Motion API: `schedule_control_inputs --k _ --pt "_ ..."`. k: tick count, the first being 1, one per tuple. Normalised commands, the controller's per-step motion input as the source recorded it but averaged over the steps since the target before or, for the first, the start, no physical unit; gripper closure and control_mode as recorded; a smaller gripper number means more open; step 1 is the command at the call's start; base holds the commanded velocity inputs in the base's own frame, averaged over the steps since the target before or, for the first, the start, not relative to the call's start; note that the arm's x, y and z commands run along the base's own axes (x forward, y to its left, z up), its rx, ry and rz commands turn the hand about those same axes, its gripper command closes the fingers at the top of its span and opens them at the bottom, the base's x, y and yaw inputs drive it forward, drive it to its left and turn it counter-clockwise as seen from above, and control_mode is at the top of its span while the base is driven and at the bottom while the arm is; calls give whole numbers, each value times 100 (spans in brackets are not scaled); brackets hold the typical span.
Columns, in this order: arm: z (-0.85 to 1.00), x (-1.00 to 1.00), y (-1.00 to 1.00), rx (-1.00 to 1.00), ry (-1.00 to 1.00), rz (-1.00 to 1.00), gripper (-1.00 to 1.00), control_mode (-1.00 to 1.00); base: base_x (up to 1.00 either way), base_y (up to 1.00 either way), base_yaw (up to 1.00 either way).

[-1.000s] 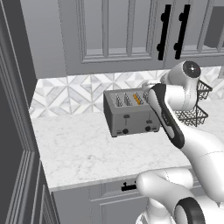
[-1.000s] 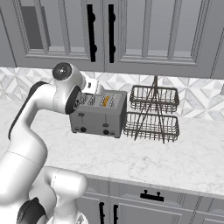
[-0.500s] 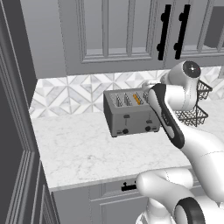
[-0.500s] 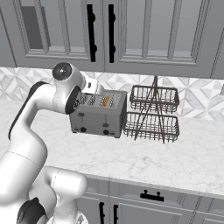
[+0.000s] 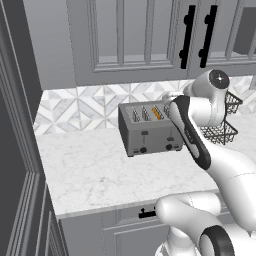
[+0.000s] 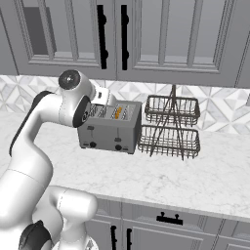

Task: Start the toaster. Once the lever pops up, take the bread to the plate on the dining counter.

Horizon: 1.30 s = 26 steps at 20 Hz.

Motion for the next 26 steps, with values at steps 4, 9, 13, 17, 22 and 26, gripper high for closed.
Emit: schedule_control_inputs --k 4,9,13,17,22,26 --pt "0 0 0 0 0 0 -100 -100 0 0 0" --pt "0 0 0 0 0 0 -100 -100 0 0 0" --pt "0 0 0 0 0 0 -100 -100 0 0 0" --pt "0 0 0 0 0 0 -100 -100 0 0 0" --pt "0 0 0 0 0 0 -100 -100 0 0 0" --pt "0 0 0 0 0 0 -100 -100 0 0 0"
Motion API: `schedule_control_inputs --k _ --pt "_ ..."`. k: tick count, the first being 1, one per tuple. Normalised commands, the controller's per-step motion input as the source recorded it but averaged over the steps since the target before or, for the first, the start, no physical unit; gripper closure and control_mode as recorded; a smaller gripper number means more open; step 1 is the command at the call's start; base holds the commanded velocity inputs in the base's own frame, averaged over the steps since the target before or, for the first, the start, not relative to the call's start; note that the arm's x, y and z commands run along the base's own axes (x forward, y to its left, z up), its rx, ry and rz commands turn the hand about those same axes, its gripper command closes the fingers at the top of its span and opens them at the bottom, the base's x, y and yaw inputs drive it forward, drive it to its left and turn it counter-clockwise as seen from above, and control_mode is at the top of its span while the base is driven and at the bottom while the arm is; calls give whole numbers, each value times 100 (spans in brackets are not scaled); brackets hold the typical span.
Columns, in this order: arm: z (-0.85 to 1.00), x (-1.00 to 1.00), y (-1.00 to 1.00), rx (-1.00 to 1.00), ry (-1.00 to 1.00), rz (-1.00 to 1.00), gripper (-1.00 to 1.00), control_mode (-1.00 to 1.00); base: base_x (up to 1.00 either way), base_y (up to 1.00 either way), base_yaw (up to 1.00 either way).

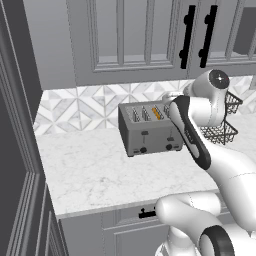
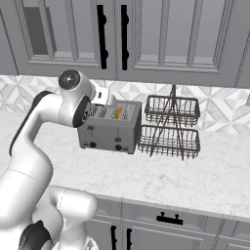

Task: Start the toaster. Once the lever pops up, take the bread to the plate on the dining counter.

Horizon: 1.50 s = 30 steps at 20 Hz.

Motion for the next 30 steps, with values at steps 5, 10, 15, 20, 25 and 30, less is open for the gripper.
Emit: schedule_control_inputs --k 5,10,15,20,25,30 --pt "0 0 0 0 0 0 -100 -100 0 0 0" --pt "0 0 0 0 0 0 -100 -100 0 0 0" --pt "0 0 0 0 0 0 -100 -100 0 0 0" --pt "0 0 0 0 0 0 -100 -100 0 0 0" --pt "0 0 0 0 0 0 -100 -100 0 0 0" --pt "0 0 0 0 0 0 -100 -100 0 0 0"
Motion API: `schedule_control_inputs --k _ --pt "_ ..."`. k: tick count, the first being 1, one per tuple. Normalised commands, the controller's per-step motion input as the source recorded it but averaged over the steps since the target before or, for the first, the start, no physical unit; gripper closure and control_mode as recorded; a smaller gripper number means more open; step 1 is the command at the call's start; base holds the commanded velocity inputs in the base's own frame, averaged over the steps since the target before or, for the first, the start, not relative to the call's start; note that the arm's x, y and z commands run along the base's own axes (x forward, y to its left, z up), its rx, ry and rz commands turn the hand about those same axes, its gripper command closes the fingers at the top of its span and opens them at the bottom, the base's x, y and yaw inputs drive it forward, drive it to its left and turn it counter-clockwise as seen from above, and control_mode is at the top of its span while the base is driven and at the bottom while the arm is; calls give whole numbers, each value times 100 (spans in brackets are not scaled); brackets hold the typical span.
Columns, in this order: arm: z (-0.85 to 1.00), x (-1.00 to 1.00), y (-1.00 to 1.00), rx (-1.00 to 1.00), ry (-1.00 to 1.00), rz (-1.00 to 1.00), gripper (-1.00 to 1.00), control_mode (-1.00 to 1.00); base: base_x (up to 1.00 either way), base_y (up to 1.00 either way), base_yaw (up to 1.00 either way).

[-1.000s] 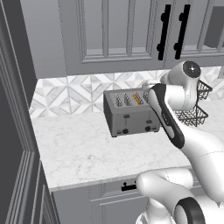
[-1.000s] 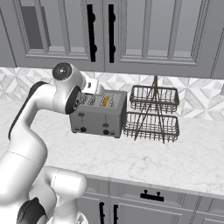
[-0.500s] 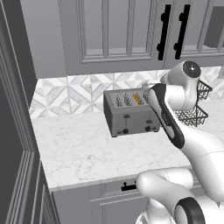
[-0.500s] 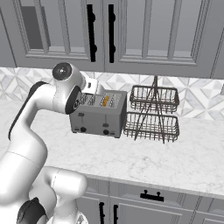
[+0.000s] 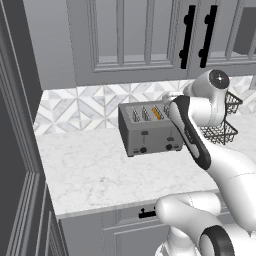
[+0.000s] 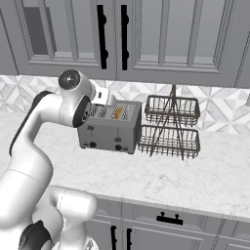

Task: Start the toaster. Once the lever pops up, take the bread to the plate on the dining counter.

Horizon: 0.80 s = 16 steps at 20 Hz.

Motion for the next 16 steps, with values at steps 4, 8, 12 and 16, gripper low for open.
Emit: schedule_control_inputs --k 4,8,12,16 --pt "0 0 0 0 0 0 -100 -100 0 0 0" --pt "0 0 0 0 0 0 -100 -100 0 0 0" --pt "0 0 0 0 0 0 -100 -100 0 0 0" --pt "0 0 0 0 0 0 -100 -100 0 0 0"
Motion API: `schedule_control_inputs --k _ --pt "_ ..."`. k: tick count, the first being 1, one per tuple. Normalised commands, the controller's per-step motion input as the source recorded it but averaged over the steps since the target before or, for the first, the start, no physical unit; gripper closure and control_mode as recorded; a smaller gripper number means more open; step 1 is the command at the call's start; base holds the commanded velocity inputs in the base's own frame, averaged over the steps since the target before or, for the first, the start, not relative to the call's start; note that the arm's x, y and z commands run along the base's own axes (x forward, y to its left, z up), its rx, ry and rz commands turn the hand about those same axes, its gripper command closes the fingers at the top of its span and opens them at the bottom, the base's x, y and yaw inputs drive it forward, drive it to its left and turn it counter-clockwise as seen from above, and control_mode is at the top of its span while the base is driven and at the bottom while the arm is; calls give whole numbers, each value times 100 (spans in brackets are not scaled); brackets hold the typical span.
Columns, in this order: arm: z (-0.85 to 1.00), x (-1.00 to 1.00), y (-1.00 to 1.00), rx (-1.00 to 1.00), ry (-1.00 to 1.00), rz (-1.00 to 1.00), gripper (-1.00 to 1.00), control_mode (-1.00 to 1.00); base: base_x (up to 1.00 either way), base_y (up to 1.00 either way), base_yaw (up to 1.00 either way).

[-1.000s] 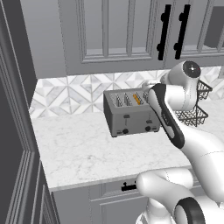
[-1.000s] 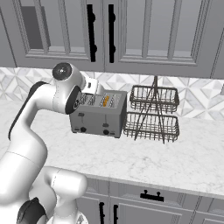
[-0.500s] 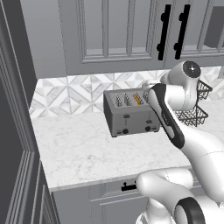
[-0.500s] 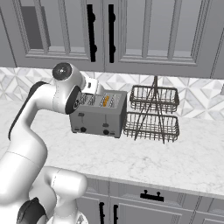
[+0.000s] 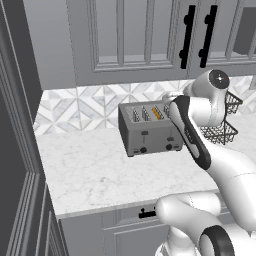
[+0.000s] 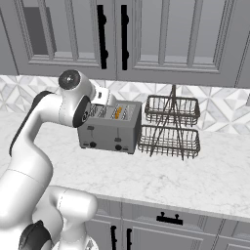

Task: Start the toaster. Once the lever pops up, take the bread to the plate on the dining counter.

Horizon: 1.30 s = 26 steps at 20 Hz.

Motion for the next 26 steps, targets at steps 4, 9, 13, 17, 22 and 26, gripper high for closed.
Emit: schedule_control_inputs --k 4,9,13,17,22,26 --pt "0 0 0 0 0 0 -100 -100 0 0 0" --pt "0 0 0 0 0 0 -100 -100 0 0 0" --pt "0 0 0 0 0 0 -100 -100 0 0 0" --pt "0 0 0 0 0 0 -100 -100 0 0 0" --pt "0 0 0 0 0 0 -100 -100 0 0 0" --pt "0 0 0 0 0 0 -100 -100 0 0 0"
